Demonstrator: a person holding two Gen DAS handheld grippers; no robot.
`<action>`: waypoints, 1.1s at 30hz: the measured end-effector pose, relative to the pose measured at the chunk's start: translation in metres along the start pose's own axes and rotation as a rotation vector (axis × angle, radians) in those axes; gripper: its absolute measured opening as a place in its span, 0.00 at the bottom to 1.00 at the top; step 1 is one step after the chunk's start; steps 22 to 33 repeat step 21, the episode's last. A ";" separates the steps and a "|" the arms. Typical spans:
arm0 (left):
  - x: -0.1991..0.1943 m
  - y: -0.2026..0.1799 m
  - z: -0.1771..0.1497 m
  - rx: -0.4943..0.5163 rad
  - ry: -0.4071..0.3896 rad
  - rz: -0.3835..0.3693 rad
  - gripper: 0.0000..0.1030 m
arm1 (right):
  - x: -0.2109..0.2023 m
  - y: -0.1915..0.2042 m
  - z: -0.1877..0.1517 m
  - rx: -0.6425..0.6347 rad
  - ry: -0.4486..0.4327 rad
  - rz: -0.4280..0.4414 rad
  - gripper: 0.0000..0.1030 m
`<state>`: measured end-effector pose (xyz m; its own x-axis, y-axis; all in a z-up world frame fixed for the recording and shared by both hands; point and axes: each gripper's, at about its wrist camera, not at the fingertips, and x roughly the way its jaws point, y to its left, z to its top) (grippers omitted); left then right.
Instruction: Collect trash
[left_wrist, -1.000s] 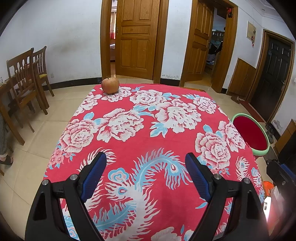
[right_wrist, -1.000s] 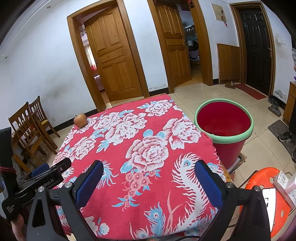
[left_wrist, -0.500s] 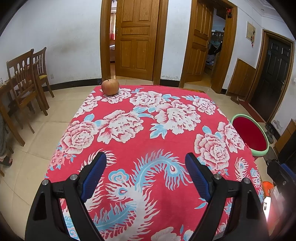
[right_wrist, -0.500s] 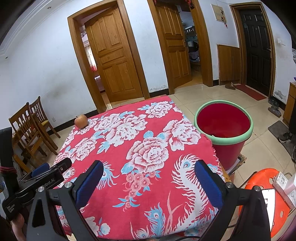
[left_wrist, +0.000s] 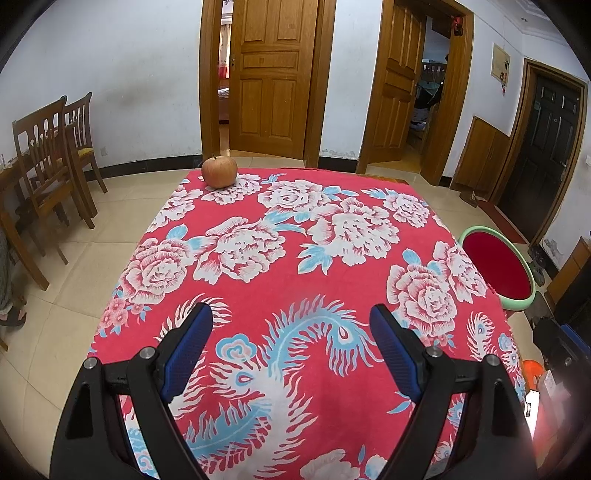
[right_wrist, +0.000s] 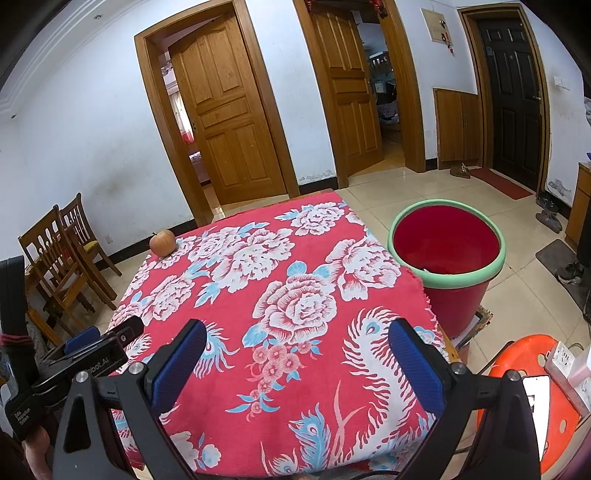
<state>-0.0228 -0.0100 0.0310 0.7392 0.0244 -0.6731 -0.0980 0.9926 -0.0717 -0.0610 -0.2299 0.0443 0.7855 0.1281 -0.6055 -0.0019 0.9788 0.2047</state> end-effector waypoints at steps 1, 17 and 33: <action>0.000 -0.001 0.001 0.001 0.000 -0.002 0.84 | 0.000 0.000 0.001 0.002 0.000 0.000 0.98; -0.003 -0.003 -0.001 0.007 -0.007 -0.015 0.84 | 0.000 -0.001 0.003 0.004 -0.003 -0.001 0.98; -0.003 -0.004 0.001 0.013 -0.009 -0.013 0.84 | -0.001 -0.001 0.008 0.007 -0.008 -0.003 0.98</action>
